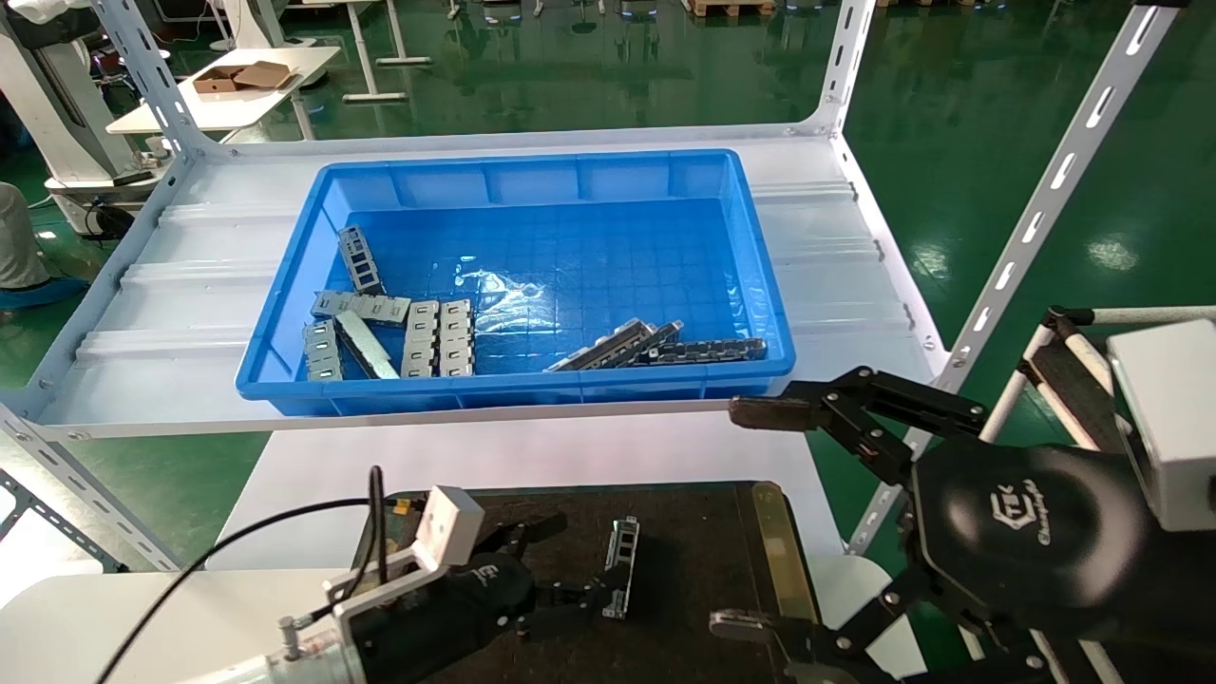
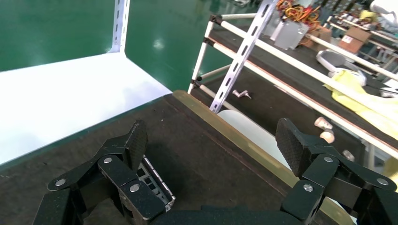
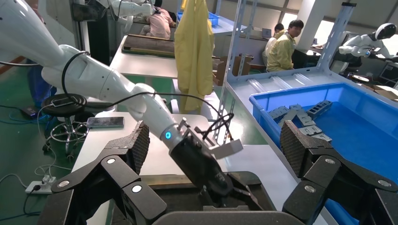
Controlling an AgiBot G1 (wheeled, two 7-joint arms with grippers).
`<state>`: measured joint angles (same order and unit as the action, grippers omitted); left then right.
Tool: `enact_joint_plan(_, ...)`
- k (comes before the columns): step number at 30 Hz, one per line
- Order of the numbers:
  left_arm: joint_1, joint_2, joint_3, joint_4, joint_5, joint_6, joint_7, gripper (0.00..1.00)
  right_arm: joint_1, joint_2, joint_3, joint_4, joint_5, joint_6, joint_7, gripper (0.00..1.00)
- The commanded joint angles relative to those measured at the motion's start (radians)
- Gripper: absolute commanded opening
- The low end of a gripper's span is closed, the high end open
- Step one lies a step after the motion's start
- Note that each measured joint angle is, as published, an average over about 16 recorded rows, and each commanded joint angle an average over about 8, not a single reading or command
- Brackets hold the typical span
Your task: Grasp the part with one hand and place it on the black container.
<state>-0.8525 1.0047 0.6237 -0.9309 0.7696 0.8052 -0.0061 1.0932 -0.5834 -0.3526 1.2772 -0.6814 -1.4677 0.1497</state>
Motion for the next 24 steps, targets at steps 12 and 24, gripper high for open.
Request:
enact_joint_plan(12,-0.031,-0.157,-0.018,-0.025,-0.029,0.232,0.007,1.0,0.0,0.0,0.0,0.0,0.0,0.0,0.0,1.0)
enact_joint_plan(24,-0.038,-0.259,-0.036,-0.036,-0.047,0.321,0.0,1.0,0.0,0.0,0.0,0.0,0.0,0.0,0.0,1.0)
